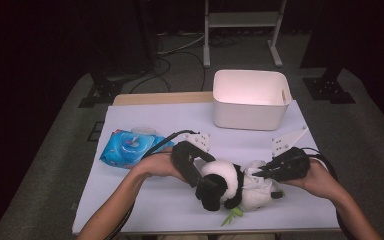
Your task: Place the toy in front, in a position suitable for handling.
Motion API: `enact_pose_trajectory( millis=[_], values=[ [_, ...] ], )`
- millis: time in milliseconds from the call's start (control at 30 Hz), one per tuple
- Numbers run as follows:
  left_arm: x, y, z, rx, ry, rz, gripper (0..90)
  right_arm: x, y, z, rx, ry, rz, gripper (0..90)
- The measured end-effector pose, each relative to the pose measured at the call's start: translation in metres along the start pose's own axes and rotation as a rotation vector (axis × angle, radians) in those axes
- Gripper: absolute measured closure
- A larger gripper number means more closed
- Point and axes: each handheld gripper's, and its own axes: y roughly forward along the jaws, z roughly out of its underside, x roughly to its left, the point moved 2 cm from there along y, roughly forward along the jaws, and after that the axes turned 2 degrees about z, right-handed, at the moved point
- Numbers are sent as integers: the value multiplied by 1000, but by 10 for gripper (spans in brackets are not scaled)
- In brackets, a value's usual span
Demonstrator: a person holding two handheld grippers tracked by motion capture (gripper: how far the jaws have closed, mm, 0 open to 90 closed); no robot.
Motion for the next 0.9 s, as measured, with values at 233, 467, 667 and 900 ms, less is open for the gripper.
enact_pose_trajectory(
  millis=[233,467,667,900],
  values=[
    [3,10,-12,41,-19,7,81,2,7,-3,4,-8,-1,830],
    [8,33,-15,94,-17,5,18,4,11,-6,10,-14,-3,830],
    [13,41,-13,77,-19,21,9,3,14,-6,-1,-13,0,830],
    [12,30,-18,62,30,-5,246,-2,9,-9,-16,-21,6,829]
  ],
)
